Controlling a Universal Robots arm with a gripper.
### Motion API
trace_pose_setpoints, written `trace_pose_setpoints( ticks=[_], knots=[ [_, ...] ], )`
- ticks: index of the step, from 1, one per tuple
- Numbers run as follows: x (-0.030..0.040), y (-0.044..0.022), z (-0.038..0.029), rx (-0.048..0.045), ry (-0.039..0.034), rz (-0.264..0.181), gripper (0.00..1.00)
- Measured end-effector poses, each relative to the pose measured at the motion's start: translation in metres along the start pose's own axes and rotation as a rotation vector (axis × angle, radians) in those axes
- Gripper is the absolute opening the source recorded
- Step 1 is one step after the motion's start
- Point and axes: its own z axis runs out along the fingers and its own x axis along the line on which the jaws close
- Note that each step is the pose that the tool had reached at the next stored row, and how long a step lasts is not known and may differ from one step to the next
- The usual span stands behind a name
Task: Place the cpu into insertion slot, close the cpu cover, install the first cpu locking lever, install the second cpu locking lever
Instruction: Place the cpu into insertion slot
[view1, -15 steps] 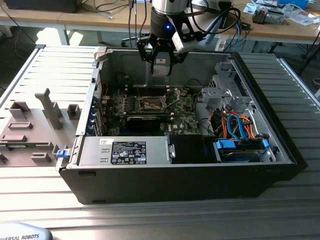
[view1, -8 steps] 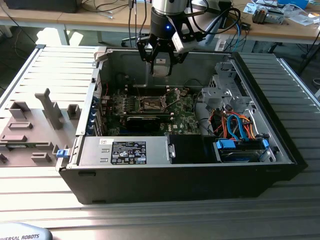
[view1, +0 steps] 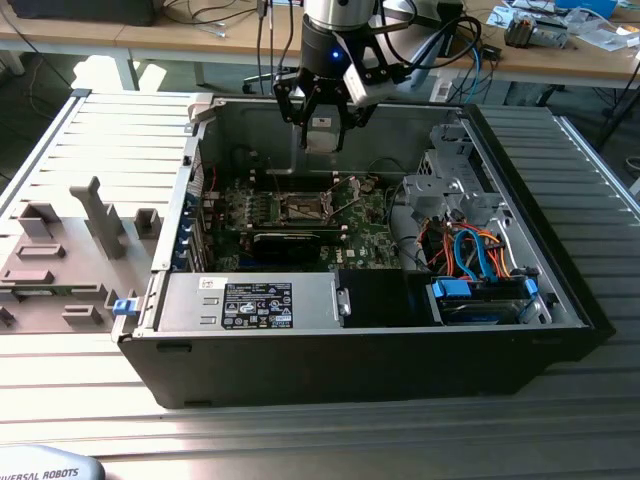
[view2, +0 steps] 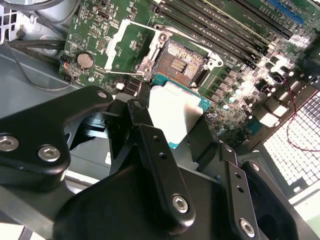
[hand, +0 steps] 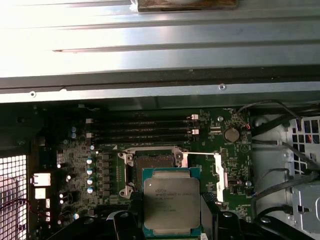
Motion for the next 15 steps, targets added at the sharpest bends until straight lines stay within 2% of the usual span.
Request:
trace_pose_setpoints(
  ticks=[15],
  knots=[
    [0.0000, 0.0000, 0.0000, -0.0001, -0.0006, 0.011, 0.54]
  ],
)
